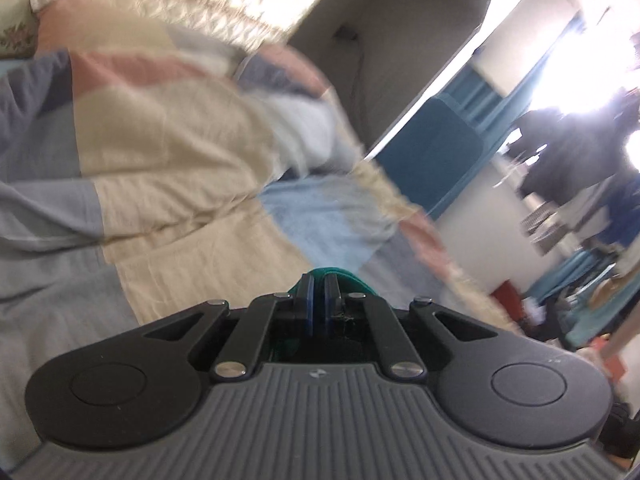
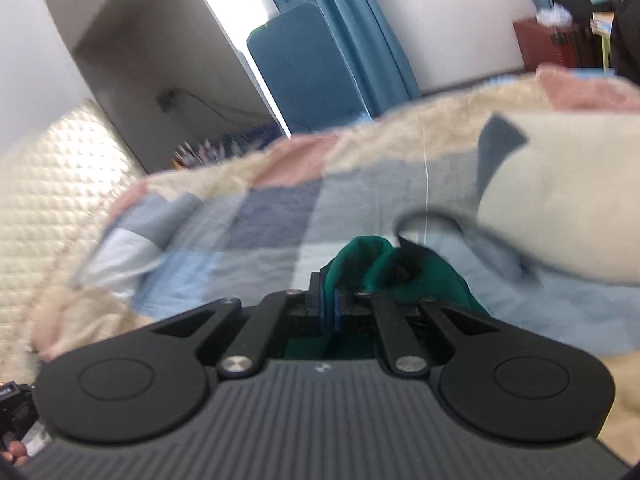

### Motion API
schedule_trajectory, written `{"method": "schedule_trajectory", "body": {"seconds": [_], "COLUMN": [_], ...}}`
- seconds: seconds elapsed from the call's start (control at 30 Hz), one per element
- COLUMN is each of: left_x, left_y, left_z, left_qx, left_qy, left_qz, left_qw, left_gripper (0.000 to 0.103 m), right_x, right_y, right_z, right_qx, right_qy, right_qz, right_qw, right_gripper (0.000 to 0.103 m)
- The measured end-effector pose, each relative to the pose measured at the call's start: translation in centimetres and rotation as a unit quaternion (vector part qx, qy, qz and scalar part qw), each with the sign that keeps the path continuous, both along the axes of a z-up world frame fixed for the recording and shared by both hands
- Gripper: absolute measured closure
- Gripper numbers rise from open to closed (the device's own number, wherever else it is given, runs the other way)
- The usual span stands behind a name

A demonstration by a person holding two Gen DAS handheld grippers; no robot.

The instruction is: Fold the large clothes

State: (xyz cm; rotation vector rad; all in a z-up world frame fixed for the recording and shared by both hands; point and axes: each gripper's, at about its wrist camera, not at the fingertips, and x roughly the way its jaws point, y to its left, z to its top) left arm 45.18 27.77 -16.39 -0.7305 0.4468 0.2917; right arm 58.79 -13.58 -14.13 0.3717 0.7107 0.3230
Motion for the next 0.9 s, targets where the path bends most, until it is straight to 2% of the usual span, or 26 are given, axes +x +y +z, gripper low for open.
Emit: {"method": "schedule_trajectory", "body": {"seconds": [0.13,0.27,0.33,0.5,0.53,0.57,0.63,0.7,0.77,0.83,0.9], "left_x": [2.5,3.6,3.8,2.6,2.2,1.7,0.4,-1.2,-3.0,-4.6,-6.2], "left_y": [0.9,2.3,2.7,2.3,2.1,1.7,0.9,0.0,-0.9,-1.8,-3.1], "left_z": [-3.5,-6.2,-6.4,-5.2,-4.8,-4.3,-3.0,-1.6,-0.4,0.6,1.6], "left_qx": [0.004,-0.028,-0.038,-0.041,-0.04,-0.035,-0.026,-0.014,-0.006,0.006,0.026], "left_qy": [0.043,0.069,0.067,0.049,0.047,0.044,0.033,0.017,0.01,0.001,-0.003], "left_qz": [0.003,0.003,-0.003,-0.009,-0.01,-0.012,-0.012,-0.013,-0.012,-0.016,-0.022], "left_qw": [0.999,0.9972,0.997,0.9979,0.998,0.9984,0.999,0.9997,0.9999,0.9998,0.9994], "left_gripper": [0.097,0.097,0.097,0.094,0.085,0.067,0.041,0.04,0.04,0.04,0.04], "right_x": [2.3,3.0,2.9,2.1,1.7,1.4,0.5,-0.4,-1.5,-3.0,-4.6], "right_y": [1.0,1.6,1.6,1.3,1.2,1.2,1.1,0.9,0.7,0.5,0.2], "right_z": [-4.4,-7.5,-8.2,-7.3,-7.0,-6.7,-5.8,-4.8,-4.0,-3.2,-2.3], "right_qx": [-0.007,-0.013,-0.017,-0.021,-0.02,-0.021,-0.026,-0.032,-0.035,-0.04,-0.044], "right_qy": [0.051,0.072,0.076,0.059,0.056,0.053,0.046,0.035,0.03,0.024,0.014], "right_qz": [-0.002,0.008,0.013,0.026,0.028,0.03,0.037,0.038,0.04,0.049,0.059], "right_qw": [0.999,0.997,0.997,0.998,0.998,0.998,0.998,0.998,0.998,0.998,0.997], "right_gripper": [0.096,0.096,0.096,0.093,0.093,0.093,0.092,0.092,0.085,0.062,0.052]}}
